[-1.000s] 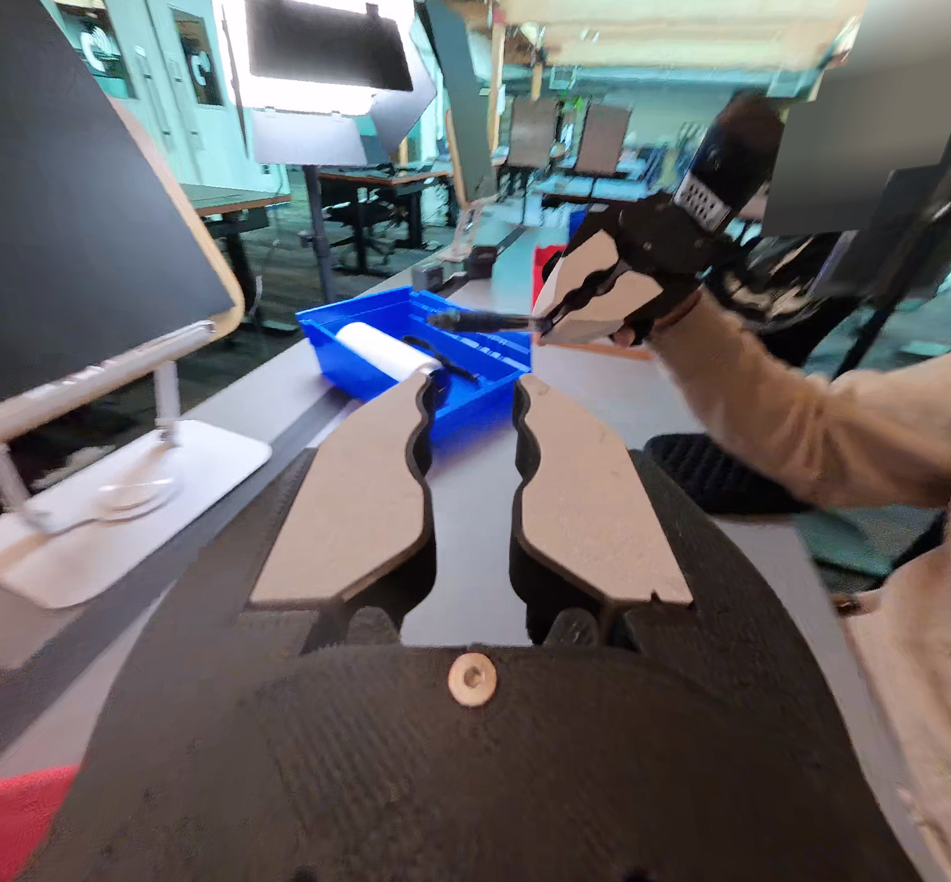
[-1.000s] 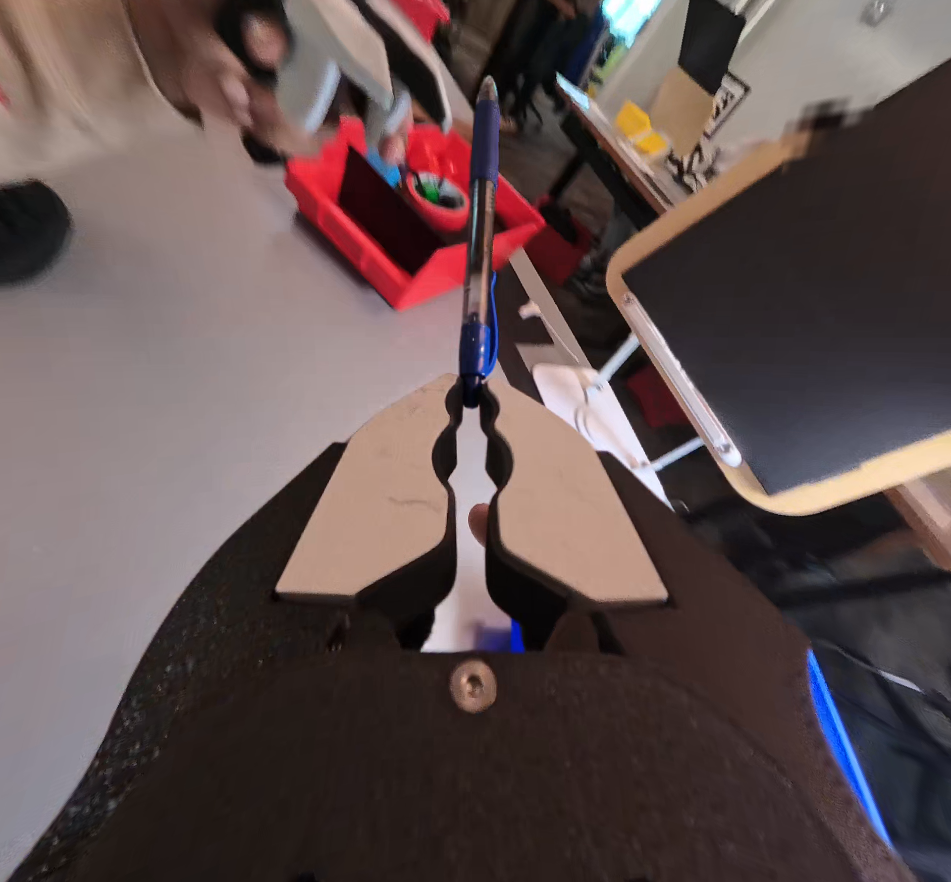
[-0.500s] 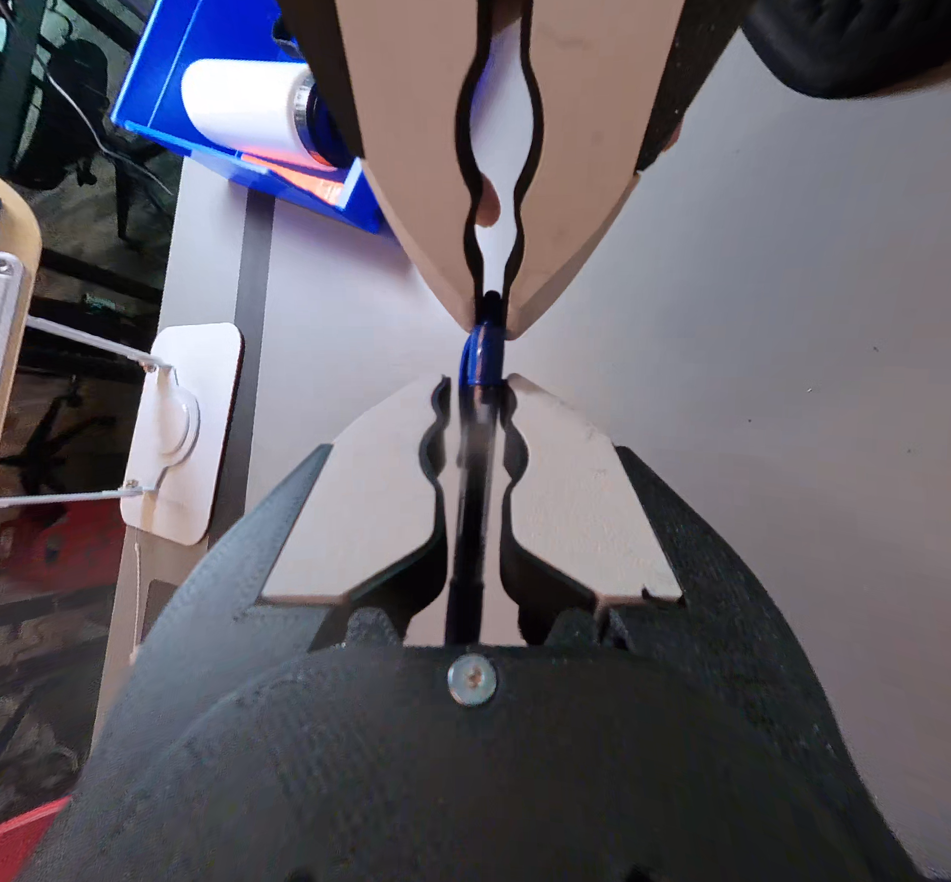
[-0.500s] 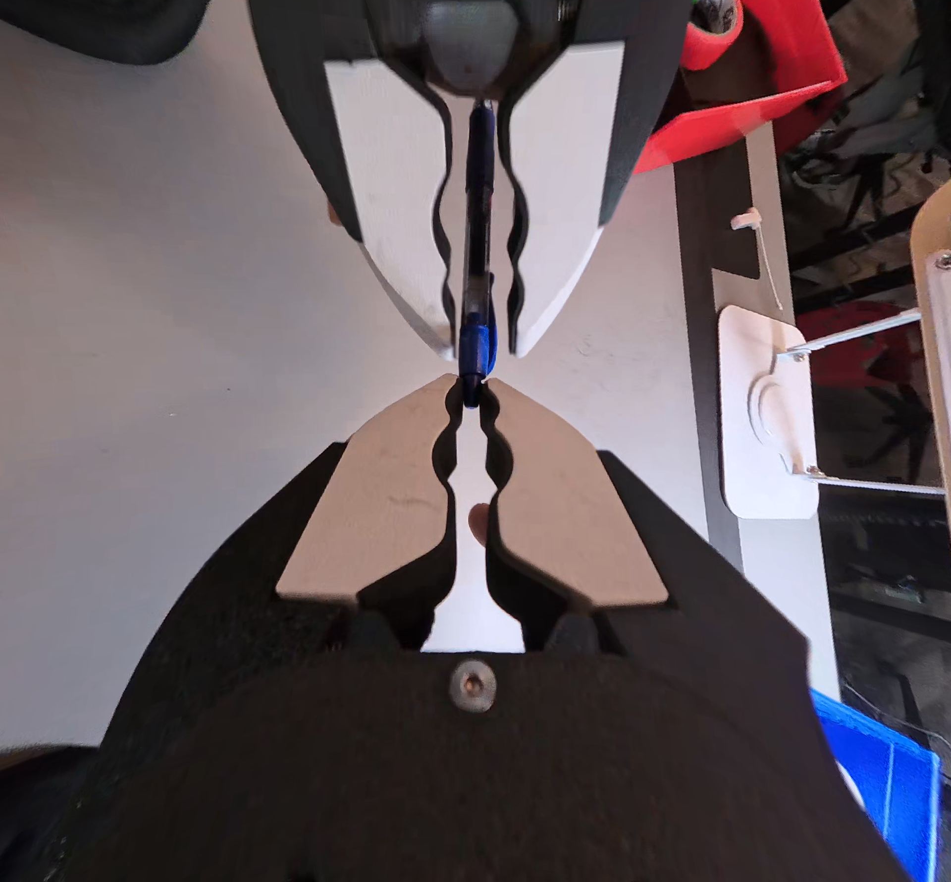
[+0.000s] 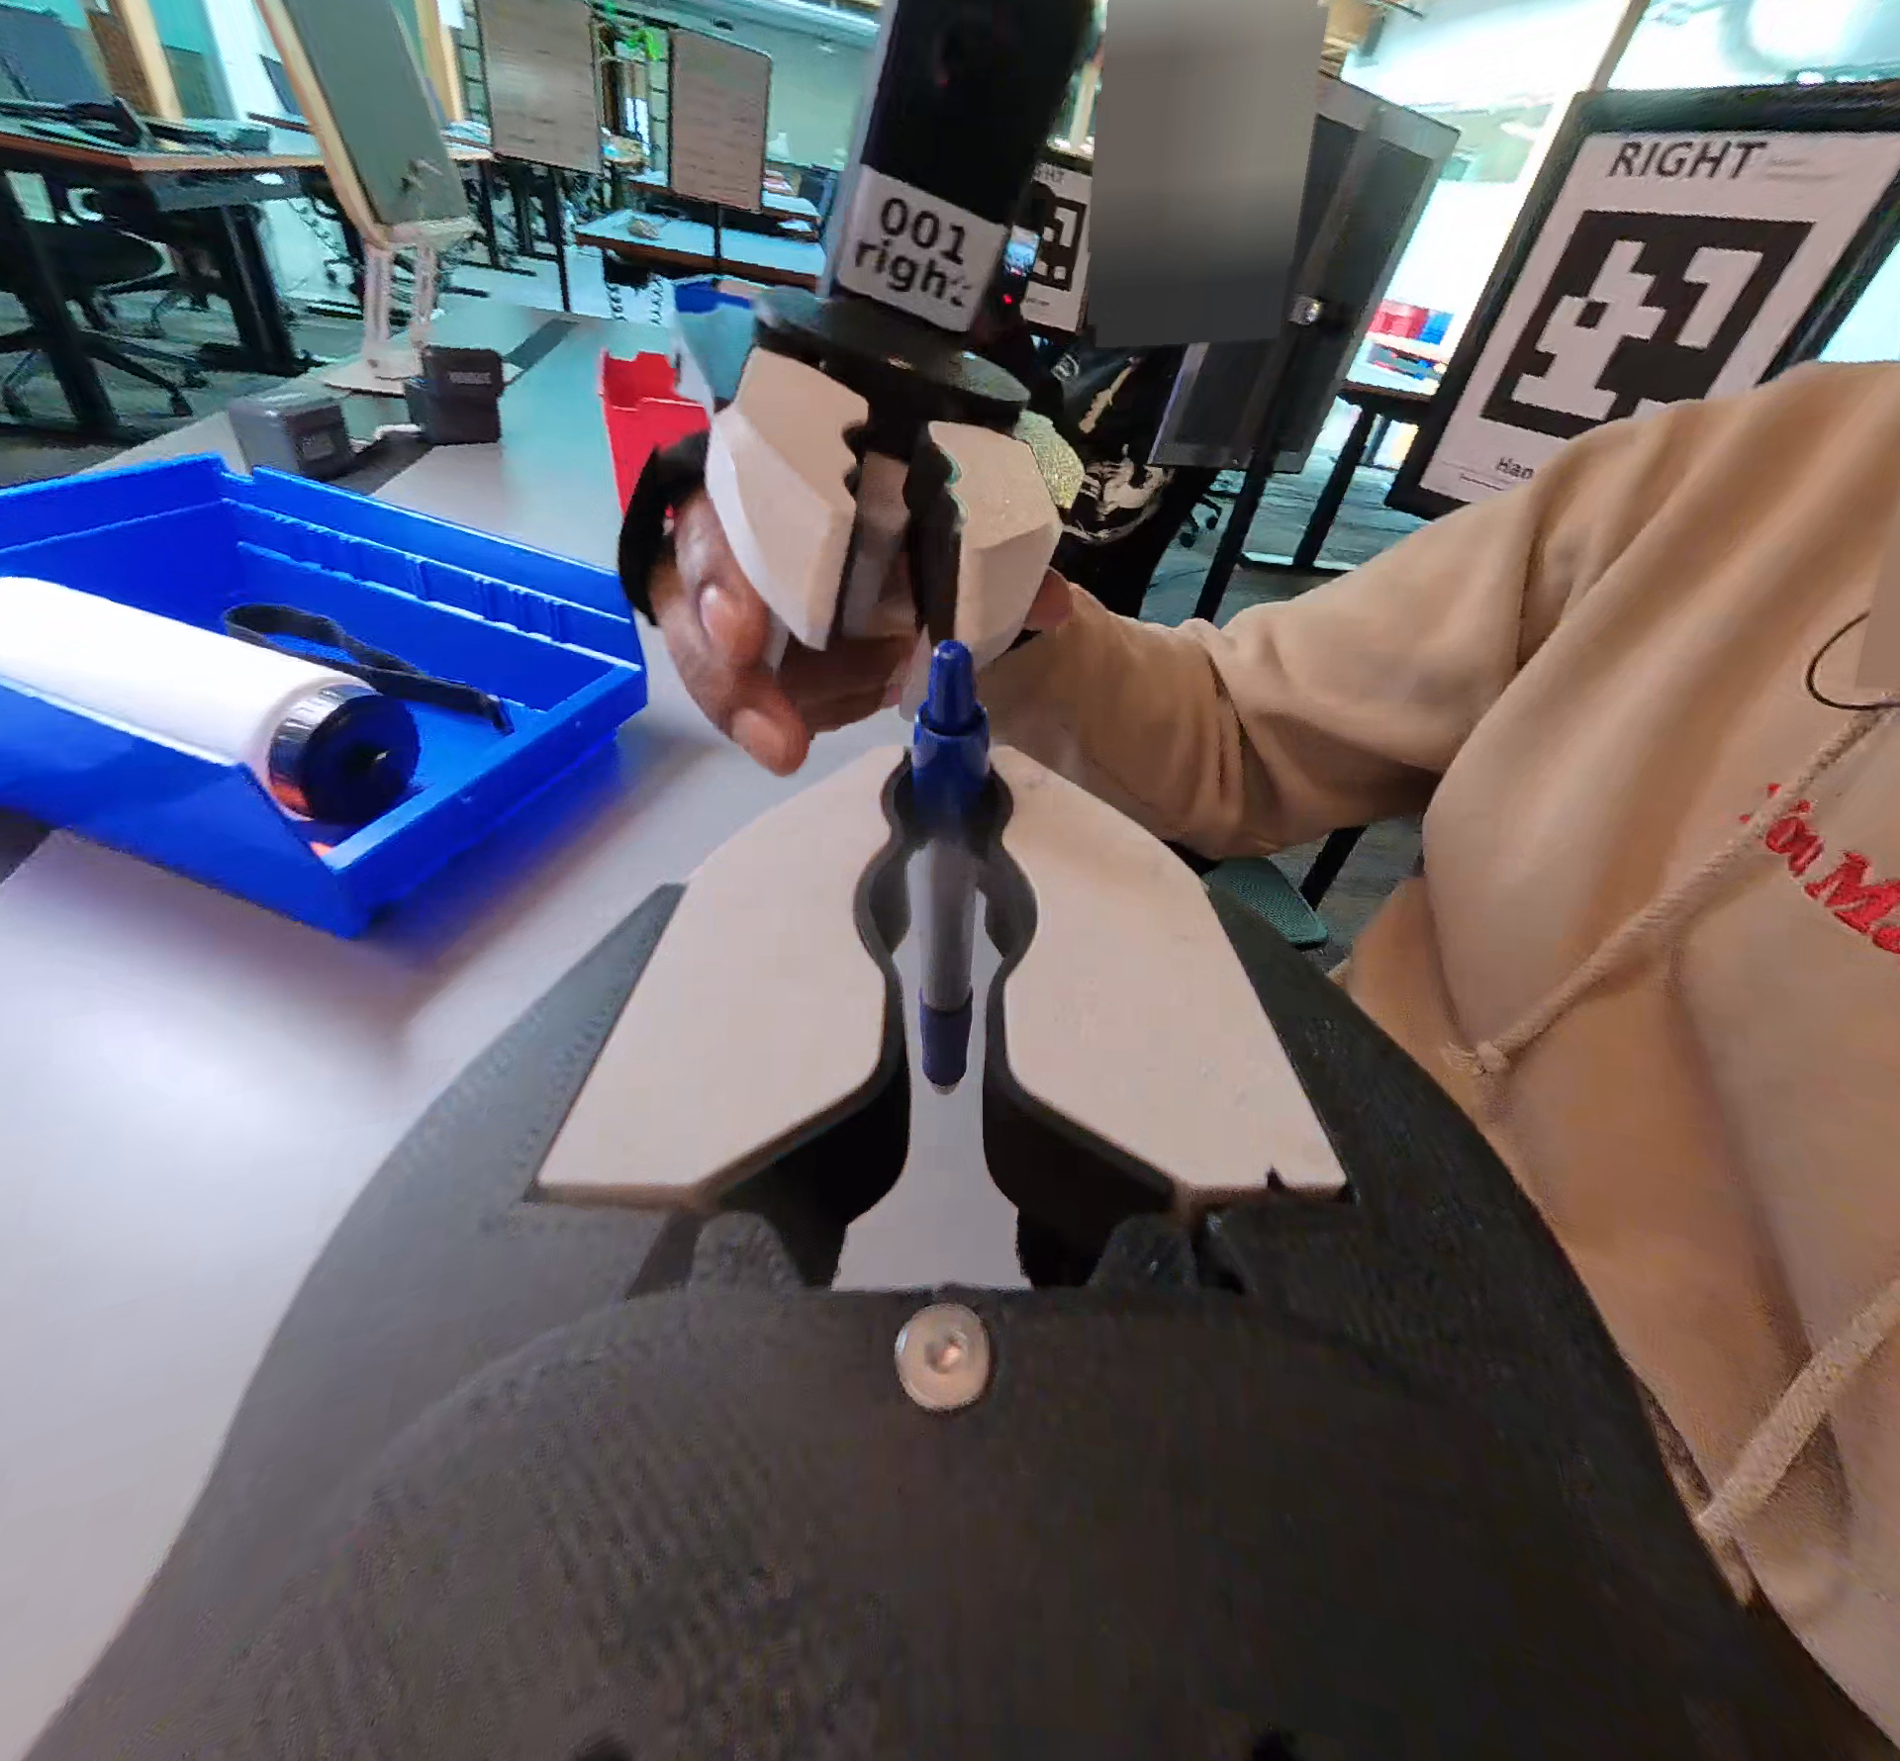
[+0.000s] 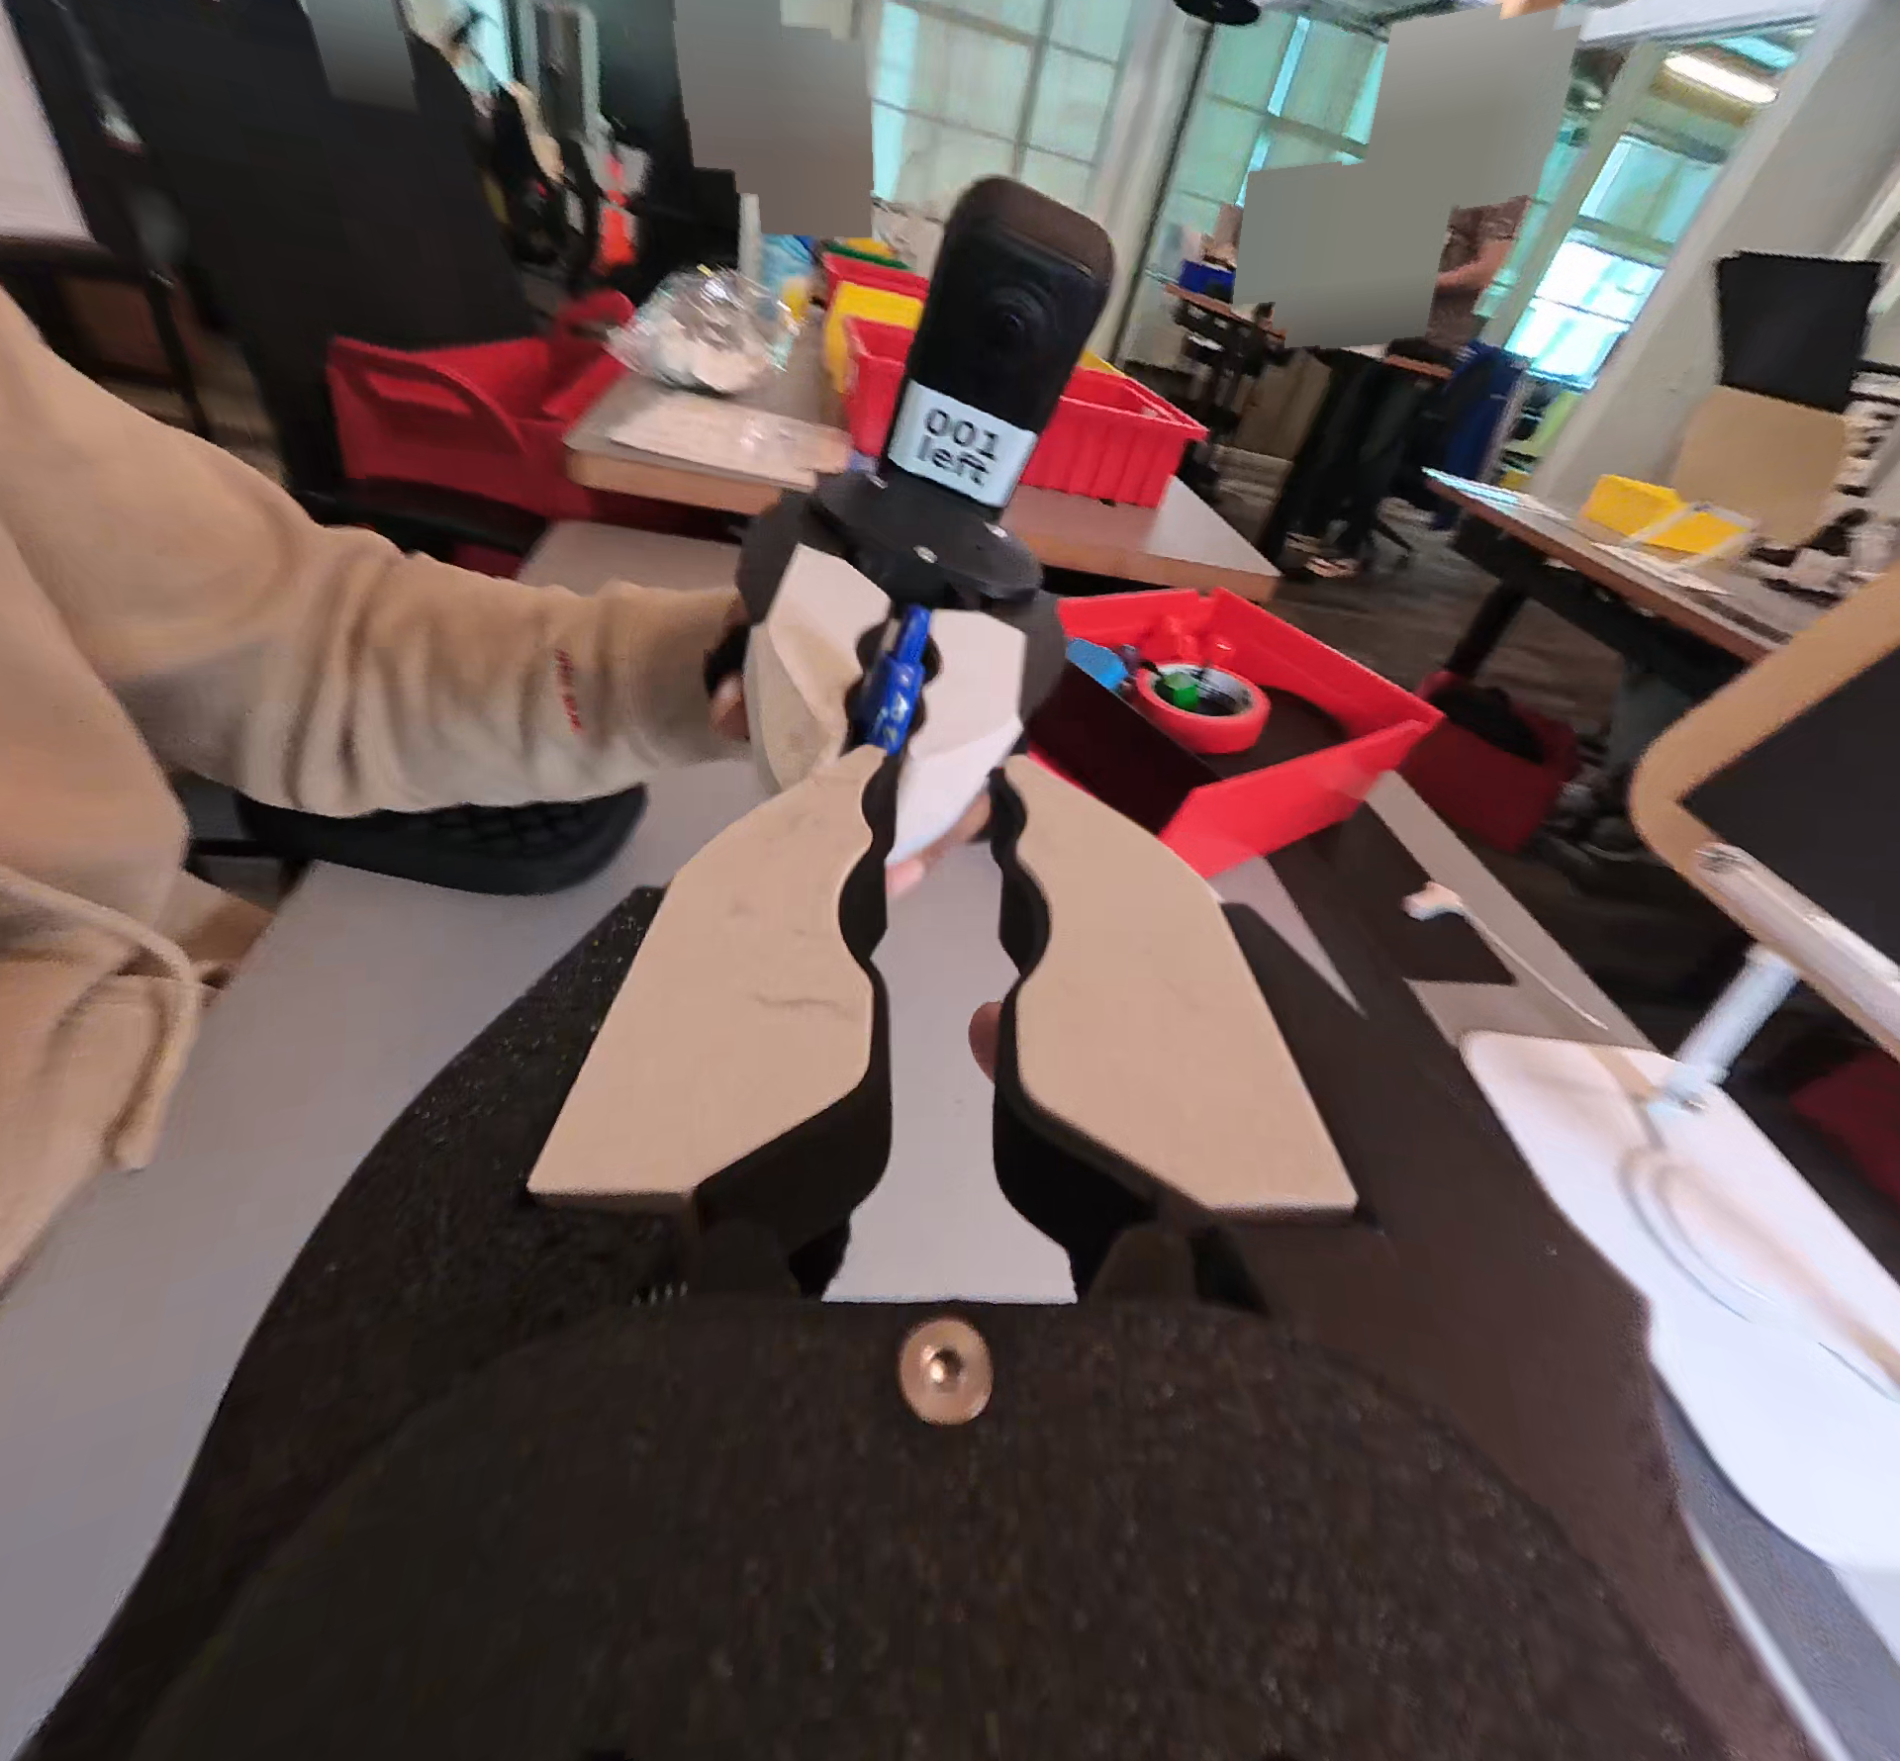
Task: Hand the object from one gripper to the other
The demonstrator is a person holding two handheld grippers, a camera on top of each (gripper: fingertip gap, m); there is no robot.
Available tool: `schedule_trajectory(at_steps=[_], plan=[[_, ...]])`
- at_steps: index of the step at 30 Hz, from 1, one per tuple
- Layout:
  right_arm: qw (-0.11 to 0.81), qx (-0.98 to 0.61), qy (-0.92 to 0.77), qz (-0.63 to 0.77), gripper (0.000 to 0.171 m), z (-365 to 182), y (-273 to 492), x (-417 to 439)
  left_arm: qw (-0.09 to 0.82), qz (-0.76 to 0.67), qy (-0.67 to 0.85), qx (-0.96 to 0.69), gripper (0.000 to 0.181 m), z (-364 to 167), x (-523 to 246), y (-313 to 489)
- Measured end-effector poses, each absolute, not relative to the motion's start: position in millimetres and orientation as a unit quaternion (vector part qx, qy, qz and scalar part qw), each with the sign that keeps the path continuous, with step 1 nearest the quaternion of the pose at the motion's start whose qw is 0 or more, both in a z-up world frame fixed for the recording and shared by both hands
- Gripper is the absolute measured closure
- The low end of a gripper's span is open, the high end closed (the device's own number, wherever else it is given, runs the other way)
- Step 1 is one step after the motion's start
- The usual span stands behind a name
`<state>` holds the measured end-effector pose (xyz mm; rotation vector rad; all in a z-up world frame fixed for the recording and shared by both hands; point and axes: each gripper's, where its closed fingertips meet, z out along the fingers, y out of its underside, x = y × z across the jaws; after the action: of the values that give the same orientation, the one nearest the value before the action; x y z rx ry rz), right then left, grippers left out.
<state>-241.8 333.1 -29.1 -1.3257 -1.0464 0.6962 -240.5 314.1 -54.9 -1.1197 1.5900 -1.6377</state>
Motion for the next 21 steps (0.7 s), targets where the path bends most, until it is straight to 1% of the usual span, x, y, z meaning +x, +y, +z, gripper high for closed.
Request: schedule_trajectory(at_steps=[3, 5, 7, 10, 12, 14, 15, 21], plan=[[0.582, -0.563, -0.463, 0.361, 0.157, -32, 321, -256, 0.286, -0.600, 0.622, -0.415, 0.171, -62, -237, 303], [0.564, -0.573, -0.474, 0.359, 0.157, -40, 320, -261, 0.288, -0.587, 0.633, -0.415, 0.171, -65, -235, 299], [0.553, -0.577, -0.482, 0.359, 0.164, -44, 317, -264, 0.291, -0.576, 0.638, -0.420, 0.172, -68, -234, 300], [0.543, -0.593, -0.490, 0.338, 0.165, -48, 319, -262, 0.300, -0.568, 0.636, -0.427, 0.172, -71, -232, 303], [0.551, -0.593, -0.487, 0.327, 0.165, -44, 321, -257, 0.311, -0.580, 0.618, -0.431, 0.168, -65, -231, 309], [0.565, -0.592, -0.475, 0.322, 0.165, -36, 323, -247, 0.329, -0.582, 0.601, -0.438, 0.155, -60, -233, 318], [0.574, -0.589, -0.466, 0.326, 0.165, -29, 323, -240, 0.341, -0.580, 0.593, -0.443, 0.152, -58, -235, 325], [0.626, -0.582, -0.398, 0.334, 0.165, 9, 324, -179, 0.368, -0.577, 0.576, -0.448, 0.154, -48, -246, 342]])
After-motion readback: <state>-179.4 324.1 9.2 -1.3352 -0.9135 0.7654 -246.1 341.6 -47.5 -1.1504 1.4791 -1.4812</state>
